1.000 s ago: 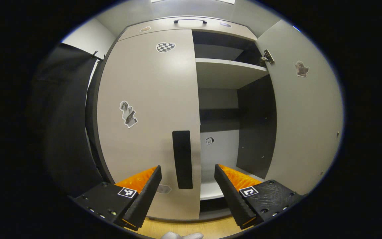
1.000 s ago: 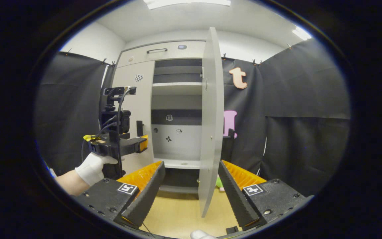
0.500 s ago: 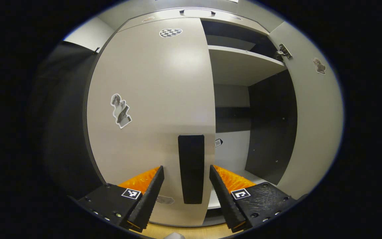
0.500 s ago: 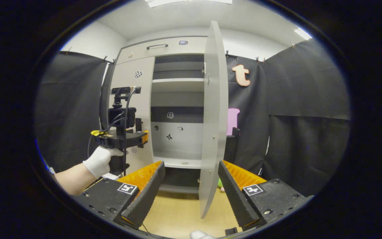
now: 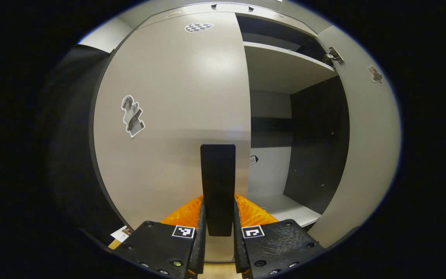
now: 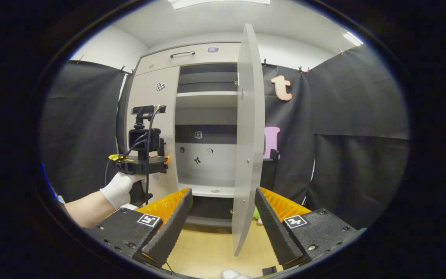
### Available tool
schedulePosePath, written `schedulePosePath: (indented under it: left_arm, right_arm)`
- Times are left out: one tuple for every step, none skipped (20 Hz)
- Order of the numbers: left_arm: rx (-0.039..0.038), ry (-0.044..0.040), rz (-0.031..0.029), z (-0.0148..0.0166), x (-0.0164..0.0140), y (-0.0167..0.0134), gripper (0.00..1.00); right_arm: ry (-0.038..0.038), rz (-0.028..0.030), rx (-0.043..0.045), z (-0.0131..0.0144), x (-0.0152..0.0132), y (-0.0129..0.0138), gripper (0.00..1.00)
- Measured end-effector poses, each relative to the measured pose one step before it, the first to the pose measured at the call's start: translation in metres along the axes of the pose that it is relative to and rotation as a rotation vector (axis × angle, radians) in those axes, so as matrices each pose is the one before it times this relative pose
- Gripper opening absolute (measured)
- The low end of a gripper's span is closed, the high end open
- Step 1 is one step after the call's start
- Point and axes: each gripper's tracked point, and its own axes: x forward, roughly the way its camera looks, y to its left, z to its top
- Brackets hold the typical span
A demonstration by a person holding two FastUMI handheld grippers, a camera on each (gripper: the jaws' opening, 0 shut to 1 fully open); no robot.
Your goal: Open the right door of the double-door shoe cabinet with the right hand, and open the left door with the left hand.
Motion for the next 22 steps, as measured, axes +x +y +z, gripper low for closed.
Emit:
schedulePosePath:
  left_arm:
    - [0.00314,0.00154,0.00239,0.00089,-0.00069,0.00103,0.26]
    - [-0.00268,-0.00186,-0.00473,-0.00034,0.00088,0.00077,0.23]
    - [0.00362,-0.00338,-0.00764,0.00042,-0.00356,-0.00116,0.10]
    - [-0.00046,-0.00306,-0.00913,-0.00190,0.00105,0.00142,0.14]
    - [-0.00073,-0.00170,-0.00900,0.00215,-0.00640,-0.00024,0.02]
    - [-0.00613,0.00699,-0.00664,-0.00230,-0.00220,0.00001,0.10]
    - [0.00648,-0.00165,-0.01076,0.00120,-0.00312,-0.00042,0.06]
    - [0.00592,-0.00320,-0.00847,0.00048,-0.00530,0.00019,0.06]
    - [0.00596,-0.00138,-0.00868,0.00078,-0.00521,0.00016,0.06]
    - [0.00133,0.00249,-0.00723,-0.00057,-0.00532,0.00117,0.06]
    - [-0.00331,0.00494,-0.00785,-0.00306,-0.01153,0.00414,0.06]
    - [-0.00343,0.00111,-0.00687,-0.00219,-0.01007,0.00341,0.06]
    - [-0.00201,-0.00031,-0.00428,-0.00148,-0.00759,0.00236,0.06]
    - [0.00069,0.00289,-0.00181,-0.00016,-0.00763,0.00238,0.06]
    - [-0.00202,-0.00470,-0.00039,0.00114,-0.00825,0.00123,0.06]
    - [-0.00020,-0.00464,-0.00051,-0.00078,-0.00803,0.00319,0.05]
    - [-0.00665,0.00055,0.00177,-0.00013,-0.00729,0.00321,0.05]
    - [-0.00369,0.00370,-0.00053,-0.00016,-0.00767,0.00295,0.05]
    - [-0.00746,0.00294,0.00090,-0.00140,-0.00666,0.00273,0.05]
    - [-0.00399,-0.00014,0.00145,-0.00050,-0.00709,0.00387,0.05]
    - [0.00538,0.00069,0.00222,-0.00061,-0.00744,0.00454,0.05]
    - [0.00131,-0.00111,0.00406,-0.00063,-0.00818,0.00520,0.06]
  right_arm:
    - [0.00175,0.00253,-0.00307,-0.00040,-0.00076,-0.00010,1.00]
    - [-0.00083,0.00180,-0.00180,0.00028,-0.00141,0.00037,1.00]
    - [-0.00137,0.00210,-0.00141,-0.00060,-0.00144,0.00032,1.00]
    - [-0.00325,0.00234,0.00101,0.00102,-0.00055,0.00112,1.00]
    - [0.00079,0.00315,0.00216,-0.00037,-0.00140,0.00033,1.00]
    - [-0.00281,0.00625,0.00365,0.00118,-0.00178,0.00171,1.00]
    - [-0.00059,0.00623,-0.00062,0.00007,-0.00106,0.00218,1.00]
    - [-0.00393,0.00580,-0.00249,0.00124,-0.00138,0.00215,1.00]
    - [-0.00170,0.00504,-0.00399,0.00061,-0.00067,0.00264,1.00]
    - [-0.00361,0.00695,0.00002,0.00091,-0.00202,0.00215,1.00]
    - [-0.00133,0.00702,0.00140,-0.00038,-0.00436,0.00521,1.00]
    - [-0.00281,0.00894,0.00183,0.00093,-0.00251,0.00438,1.00]
    - [-0.00102,0.00712,-0.00066,-0.00058,-0.00186,0.00329,1.00]
    - [-0.00035,0.00874,-0.00091,-0.00077,-0.00236,0.00549,1.00]
    - [0.00190,0.00814,0.00002,-0.00276,-0.00434,0.00684,1.00]
    - [0.00184,0.00925,-0.00129,-0.00124,-0.00401,0.00601,1.00]
    - [0.00013,0.00552,-0.00189,-0.00044,-0.00346,0.00428,1.00]
    - [-0.00308,0.00601,-0.00147,0.00048,-0.00323,0.00399,1.00]
    - [-0.00017,0.00587,-0.00090,-0.00119,-0.00277,0.00456,1.00]
    - [-0.00304,0.00633,0.00153,-0.00033,-0.00404,0.00428,1.00]
    - [-0.00222,0.00328,0.00074,0.00031,-0.00485,0.00317,1.00]
    - [-0.00468,0.00240,0.00043,0.00090,-0.00386,0.00319,1.00]
